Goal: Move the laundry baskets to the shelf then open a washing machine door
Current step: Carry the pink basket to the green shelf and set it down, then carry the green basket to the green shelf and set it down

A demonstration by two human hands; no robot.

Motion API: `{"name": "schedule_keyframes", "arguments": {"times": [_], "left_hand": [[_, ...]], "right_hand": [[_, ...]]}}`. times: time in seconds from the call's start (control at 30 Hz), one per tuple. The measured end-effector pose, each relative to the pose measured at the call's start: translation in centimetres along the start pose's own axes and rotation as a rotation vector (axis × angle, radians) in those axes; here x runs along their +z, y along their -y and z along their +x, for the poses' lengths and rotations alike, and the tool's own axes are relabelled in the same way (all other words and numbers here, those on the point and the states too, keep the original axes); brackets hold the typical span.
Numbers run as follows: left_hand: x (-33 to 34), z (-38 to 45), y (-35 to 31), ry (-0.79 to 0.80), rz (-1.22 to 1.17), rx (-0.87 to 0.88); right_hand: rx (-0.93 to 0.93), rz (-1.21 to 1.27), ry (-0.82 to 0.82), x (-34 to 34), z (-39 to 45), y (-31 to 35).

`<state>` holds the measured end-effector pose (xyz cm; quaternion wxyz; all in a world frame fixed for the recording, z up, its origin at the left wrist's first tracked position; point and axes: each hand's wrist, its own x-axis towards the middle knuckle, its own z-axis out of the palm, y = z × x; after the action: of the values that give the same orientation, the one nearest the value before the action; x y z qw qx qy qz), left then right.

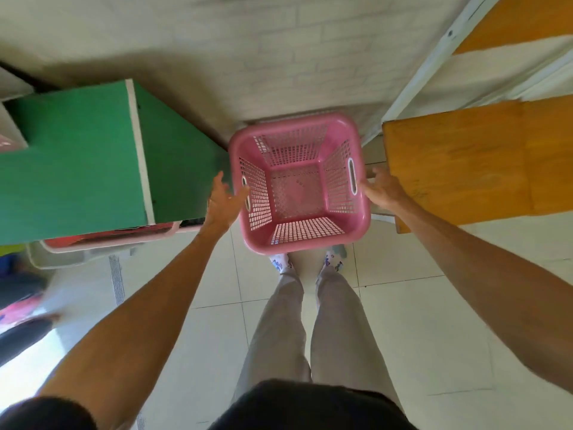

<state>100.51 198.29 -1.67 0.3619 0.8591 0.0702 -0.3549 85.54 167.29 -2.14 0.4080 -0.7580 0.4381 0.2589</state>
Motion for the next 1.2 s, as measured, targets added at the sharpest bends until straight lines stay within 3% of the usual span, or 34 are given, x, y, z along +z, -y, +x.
{"name": "schedule_keyframes", "arguments": {"times": [0.23,0.47,0.57,0.83,1.03,1.2], "left_hand": [[-5.1,-11.7,-10.7,0.117,0.065,0.336],[-1.4,-19.4,-20.9,0.371,0.281,0.717],[4.3,-22.5,-25.3,0.456,0.349,0.843],[25.0,-34.7,-32.2,0.679,0.393,0.982],[40.6,-44.8,-33.1,0.850,0.413,1.030],[50.7,-50.5,-34.2,0.928,0.455,1.073]], "right_hand": [[-0.020,0.246,-0.224,-8.1,-17.1,1.6],[0.011,0.677,-0.545,-15.0,-29.0,-7.9],[0.064,0.739,-0.694,-16.6,-34.0,-14.2],[0.213,0.887,-0.953,-20.0,-45.7,-33.6],[0.269,0.958,-1.094,-22.8,-51.3,-47.2],[0.314,1.083,-1.112,-25.3,-52.5,-55.4]]}}
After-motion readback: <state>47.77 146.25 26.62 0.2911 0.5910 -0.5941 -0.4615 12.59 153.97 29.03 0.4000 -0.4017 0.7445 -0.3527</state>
